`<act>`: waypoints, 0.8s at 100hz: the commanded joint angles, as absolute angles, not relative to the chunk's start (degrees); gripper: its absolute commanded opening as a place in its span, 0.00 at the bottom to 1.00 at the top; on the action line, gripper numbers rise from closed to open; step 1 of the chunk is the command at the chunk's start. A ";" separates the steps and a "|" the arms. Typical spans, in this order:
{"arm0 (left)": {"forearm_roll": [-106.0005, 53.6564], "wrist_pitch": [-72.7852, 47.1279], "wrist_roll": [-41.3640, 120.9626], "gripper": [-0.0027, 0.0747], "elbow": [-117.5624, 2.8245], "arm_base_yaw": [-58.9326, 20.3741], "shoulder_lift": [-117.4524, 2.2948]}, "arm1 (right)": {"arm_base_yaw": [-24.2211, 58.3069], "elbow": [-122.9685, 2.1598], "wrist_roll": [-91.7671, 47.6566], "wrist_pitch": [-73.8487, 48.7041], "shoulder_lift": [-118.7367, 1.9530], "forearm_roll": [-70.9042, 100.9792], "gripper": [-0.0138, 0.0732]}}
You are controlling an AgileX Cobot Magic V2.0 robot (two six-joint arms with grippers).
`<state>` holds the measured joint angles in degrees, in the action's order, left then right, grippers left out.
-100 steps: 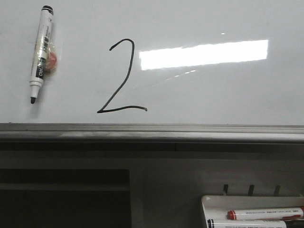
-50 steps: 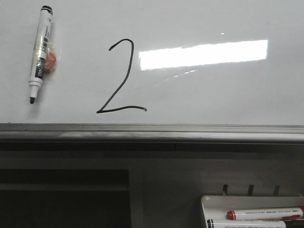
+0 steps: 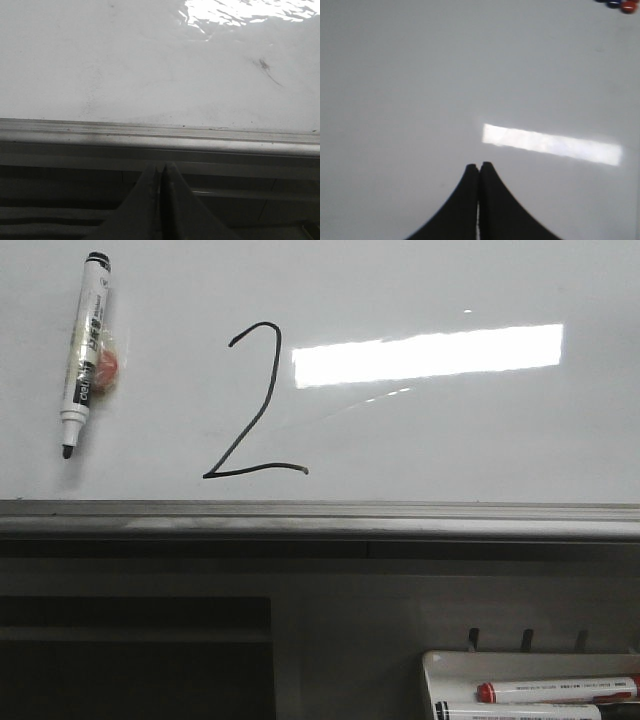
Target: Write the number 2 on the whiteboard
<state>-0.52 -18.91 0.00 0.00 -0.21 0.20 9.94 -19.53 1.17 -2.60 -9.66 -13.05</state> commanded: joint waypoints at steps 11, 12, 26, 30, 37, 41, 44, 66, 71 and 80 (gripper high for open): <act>-1.01 -15.54 -0.62 0.01 0.70 0.00 1.83 | -1.03 -17.86 1.38 1.59 -9.55 -12.81 0.08; -1.01 -15.54 -0.62 0.01 0.70 0.00 1.83 | -1.27 -17.36 1.38 1.59 -9.51 -12.81 0.08; -1.01 -15.54 -0.62 0.01 0.70 0.00 1.83 | -3.96 -11.06 1.38 1.70 -6.41 -10.63 0.08; -1.01 -15.54 -0.62 0.01 0.70 0.00 1.83 | -4.18 -8.54 1.38 1.70 -5.50 -9.41 0.08; -1.01 -15.54 -0.62 0.01 0.70 0.00 1.83 | -4.40 -4.19 1.38 1.70 -3.76 -7.11 0.08; -1.01 -15.54 -0.62 0.01 0.70 0.00 1.83 | -4.40 -2.11 1.38 1.70 -2.76 -5.23 0.08; -1.01 -15.54 -0.62 0.01 0.70 0.00 1.83 | -4.40 -0.17 1.38 1.70 -2.13 -3.64 0.08; -1.01 -15.54 -0.62 0.01 0.70 0.00 1.83 | -4.40 2.25 1.06 -14.09 1.74 -0.68 0.08; -1.01 -15.54 -0.62 0.01 0.70 0.00 1.72 | -4.40 2.25 0.95 -17.60 1.74 -0.86 0.08; -1.01 -15.54 -0.62 0.01 0.70 0.00 1.73 | -4.40 2.25 0.95 -17.60 1.74 -0.86 0.08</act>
